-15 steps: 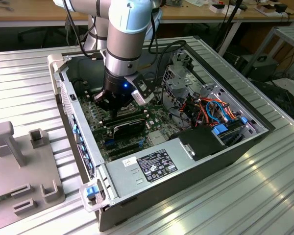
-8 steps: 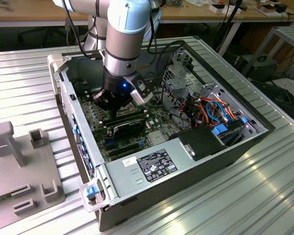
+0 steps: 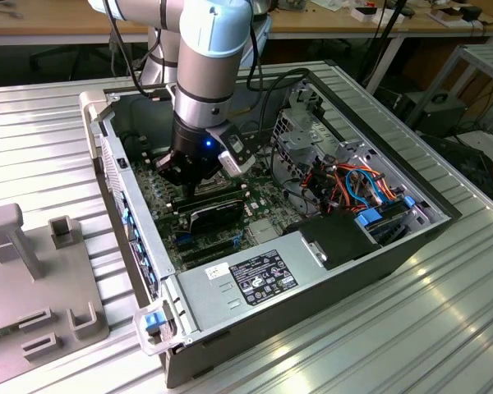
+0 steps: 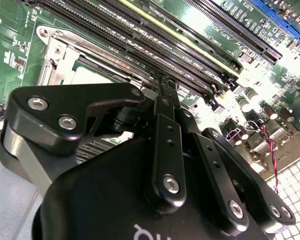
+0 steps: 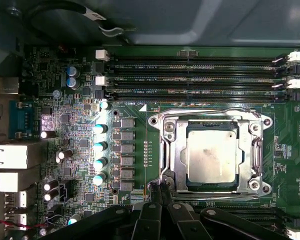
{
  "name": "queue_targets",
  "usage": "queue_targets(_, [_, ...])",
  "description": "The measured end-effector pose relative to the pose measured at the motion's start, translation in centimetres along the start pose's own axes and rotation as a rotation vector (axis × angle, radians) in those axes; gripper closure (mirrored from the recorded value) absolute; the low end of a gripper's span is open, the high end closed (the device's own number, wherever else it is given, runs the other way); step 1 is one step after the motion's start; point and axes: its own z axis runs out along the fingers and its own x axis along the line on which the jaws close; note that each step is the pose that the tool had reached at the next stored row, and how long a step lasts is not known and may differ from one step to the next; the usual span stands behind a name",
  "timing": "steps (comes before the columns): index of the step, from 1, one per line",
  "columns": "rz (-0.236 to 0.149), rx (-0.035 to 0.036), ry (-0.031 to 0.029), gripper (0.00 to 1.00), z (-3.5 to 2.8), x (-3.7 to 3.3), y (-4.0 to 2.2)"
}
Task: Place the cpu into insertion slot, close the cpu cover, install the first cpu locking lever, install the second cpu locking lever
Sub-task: 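Install the second cpu locking lever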
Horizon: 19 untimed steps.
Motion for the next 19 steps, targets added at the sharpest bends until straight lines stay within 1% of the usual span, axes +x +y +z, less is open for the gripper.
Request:
queue_targets(4, [0.0, 0.0, 0.0, 0.89, 0.01, 0.0, 0.01])
queue_targets(10, [0.0, 0.0, 0.0001, 0.89, 0.04, 0.0, 0.19])
queue_targets(19, [0.0, 0.0004, 0.0003, 0.89, 0.34, -0.01, 0.19])
